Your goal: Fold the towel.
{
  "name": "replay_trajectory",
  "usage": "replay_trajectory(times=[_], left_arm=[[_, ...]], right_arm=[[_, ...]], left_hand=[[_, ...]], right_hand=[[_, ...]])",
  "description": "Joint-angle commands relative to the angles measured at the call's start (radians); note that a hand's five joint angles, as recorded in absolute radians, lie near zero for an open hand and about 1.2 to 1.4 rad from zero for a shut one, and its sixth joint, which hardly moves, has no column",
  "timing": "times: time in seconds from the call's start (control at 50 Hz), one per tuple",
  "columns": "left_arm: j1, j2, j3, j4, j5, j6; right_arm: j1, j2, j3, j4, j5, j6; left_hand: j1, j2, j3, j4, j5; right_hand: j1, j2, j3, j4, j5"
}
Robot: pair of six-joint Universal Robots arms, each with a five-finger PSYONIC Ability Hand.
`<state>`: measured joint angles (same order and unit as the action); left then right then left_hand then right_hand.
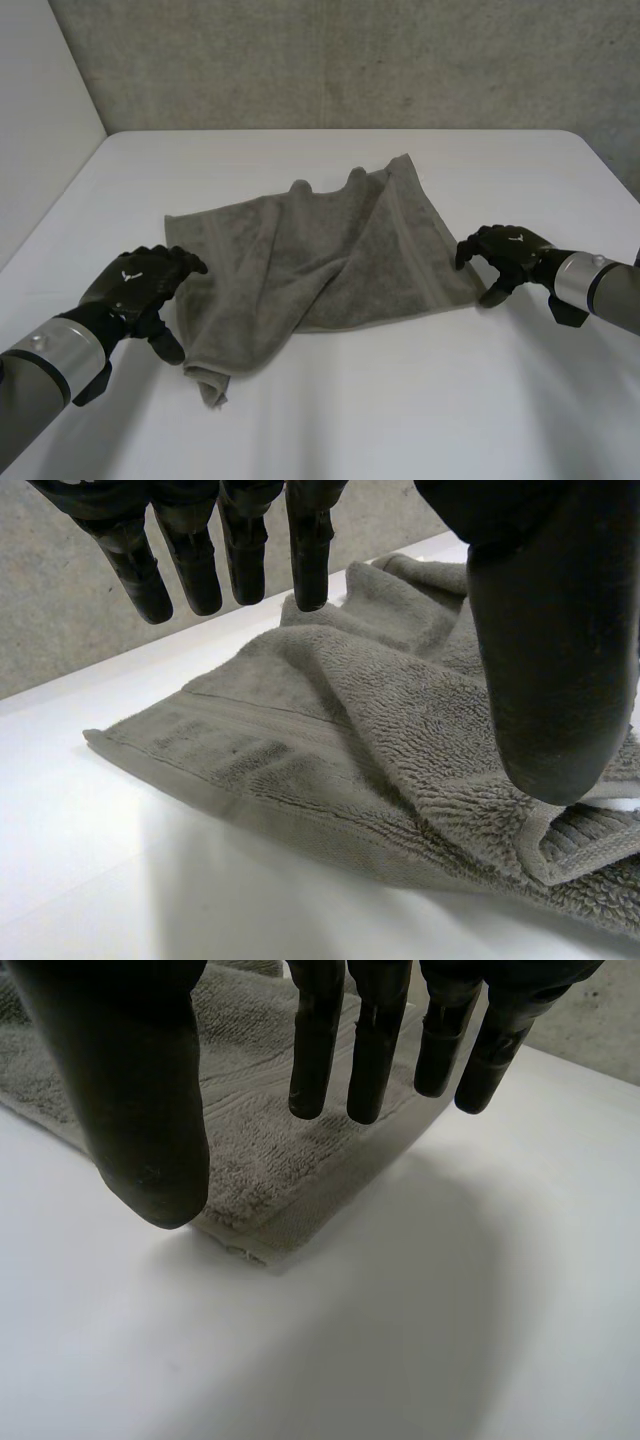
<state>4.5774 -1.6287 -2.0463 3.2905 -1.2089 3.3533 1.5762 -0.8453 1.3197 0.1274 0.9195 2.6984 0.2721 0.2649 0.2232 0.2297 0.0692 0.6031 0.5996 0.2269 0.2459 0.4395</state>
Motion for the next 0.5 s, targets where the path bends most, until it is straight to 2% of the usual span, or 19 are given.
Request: replay_trajectory(times=[0.02,0.32,0.5], left_arm=[[0.000,0.000,0.000,0.000,0.000,0.000],[0.000,0.000,-0.002,0.000,0.000,0.000],[0.000,0.000,-0.002,0.000,0.000,0.000]], right_arm=[[-0.001,0.009,-0.001,-0.006,-0.001,-0.006],[-0.005,0.012,0.004,-0.006,-0.007,-0.017],[-0.008,0.005,0.015,-0.008,-0.013,-0.018]], left_hand=[[-0.015,-0.007,-0.049,-0.055,0.014],[-0.015,-0.007,-0.049,-0.055,0.014],[-0.015,-0.007,-0.049,-0.055,0.014]], right_hand=[[0.019,0.023,-0.052,-0.071,0.008],[0.257,0.260,-0.052,-0.071,0.246],[0.257,0.260,-0.052,-0.071,0.246]])
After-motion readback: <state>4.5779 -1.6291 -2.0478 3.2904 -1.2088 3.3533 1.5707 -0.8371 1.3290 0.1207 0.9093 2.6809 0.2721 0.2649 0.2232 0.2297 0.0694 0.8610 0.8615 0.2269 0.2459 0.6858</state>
